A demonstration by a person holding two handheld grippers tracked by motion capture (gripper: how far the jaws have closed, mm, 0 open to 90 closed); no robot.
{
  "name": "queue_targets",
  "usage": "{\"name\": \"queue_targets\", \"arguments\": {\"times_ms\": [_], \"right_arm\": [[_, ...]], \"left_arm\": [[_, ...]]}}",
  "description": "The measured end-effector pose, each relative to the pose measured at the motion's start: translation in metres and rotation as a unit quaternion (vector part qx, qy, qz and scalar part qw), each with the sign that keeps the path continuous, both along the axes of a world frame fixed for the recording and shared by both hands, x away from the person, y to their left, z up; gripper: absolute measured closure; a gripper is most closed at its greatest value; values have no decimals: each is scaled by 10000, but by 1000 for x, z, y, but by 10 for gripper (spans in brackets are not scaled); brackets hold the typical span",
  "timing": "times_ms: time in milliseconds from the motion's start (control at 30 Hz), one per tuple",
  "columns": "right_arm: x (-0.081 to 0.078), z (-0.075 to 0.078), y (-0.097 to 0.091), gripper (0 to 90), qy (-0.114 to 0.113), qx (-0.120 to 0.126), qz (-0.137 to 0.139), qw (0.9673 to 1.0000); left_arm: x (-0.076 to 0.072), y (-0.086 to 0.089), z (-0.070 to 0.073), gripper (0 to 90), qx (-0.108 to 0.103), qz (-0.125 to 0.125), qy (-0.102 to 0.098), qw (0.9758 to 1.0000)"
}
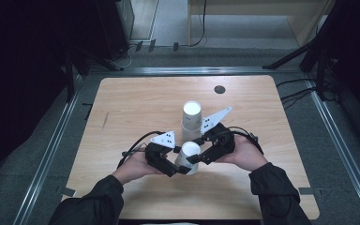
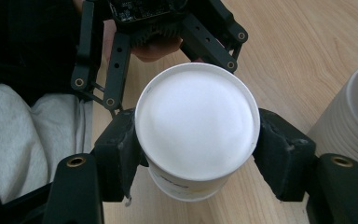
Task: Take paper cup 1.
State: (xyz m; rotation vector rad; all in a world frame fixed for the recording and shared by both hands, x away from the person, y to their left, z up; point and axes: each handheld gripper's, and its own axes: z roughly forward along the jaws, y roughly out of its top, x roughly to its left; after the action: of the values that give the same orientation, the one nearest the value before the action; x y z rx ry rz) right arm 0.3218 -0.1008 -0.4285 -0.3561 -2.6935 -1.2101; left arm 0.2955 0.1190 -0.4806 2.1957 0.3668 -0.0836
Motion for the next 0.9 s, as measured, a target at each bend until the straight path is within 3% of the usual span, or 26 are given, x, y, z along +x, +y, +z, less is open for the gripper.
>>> {"name": "queue_targets", "arguments": {"times_ms": [500,667,800,867,900], "right_arm": [[1,-2,0,322,57,135,-35,9999],[0,-4,0,248,-114,158,-21,9998],[0,-4,-2,246,-205,171,-30,9996],[-1,-5,-6,246,-267,182,-106,9994],[-1,-6,-7,246,-279,195,-127,9993]], "left_arm": [[0,3,3,303,49,32,-46,10000],[2,6,5,303,84,84,-51,9999],[2,9,7,302,90,89,-52,9999],[2,11,9,303,183,97,-105,9997],[2,12,11,302,330,88,-141,9993]]}}
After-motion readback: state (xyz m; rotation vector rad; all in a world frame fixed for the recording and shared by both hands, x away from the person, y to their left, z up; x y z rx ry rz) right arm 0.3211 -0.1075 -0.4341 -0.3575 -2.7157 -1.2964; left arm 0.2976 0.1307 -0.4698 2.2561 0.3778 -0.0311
